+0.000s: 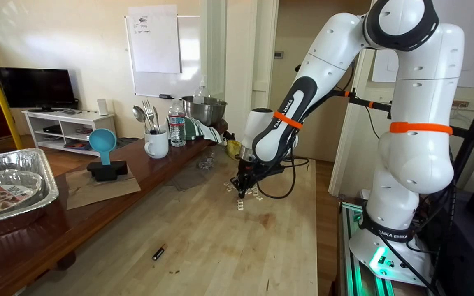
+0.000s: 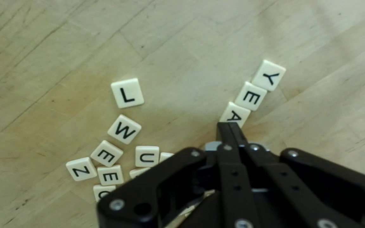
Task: Move the small objects on the table
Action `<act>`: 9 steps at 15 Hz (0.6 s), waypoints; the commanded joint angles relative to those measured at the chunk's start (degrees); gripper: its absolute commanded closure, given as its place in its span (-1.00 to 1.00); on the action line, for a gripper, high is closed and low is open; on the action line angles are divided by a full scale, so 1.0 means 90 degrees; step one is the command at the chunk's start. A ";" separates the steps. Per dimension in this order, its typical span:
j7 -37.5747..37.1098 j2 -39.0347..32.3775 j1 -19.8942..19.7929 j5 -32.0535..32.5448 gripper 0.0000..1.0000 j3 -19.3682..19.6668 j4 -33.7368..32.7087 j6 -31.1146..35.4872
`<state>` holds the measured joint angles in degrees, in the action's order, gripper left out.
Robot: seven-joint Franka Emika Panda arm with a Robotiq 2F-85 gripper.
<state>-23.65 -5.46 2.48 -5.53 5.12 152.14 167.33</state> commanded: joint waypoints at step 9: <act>-0.0668 -0.0153 -0.0116 0.1229 1.00 0.0588 -0.0109 0.0111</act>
<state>-26.86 -5.70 1.50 2.53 9.41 151.81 167.36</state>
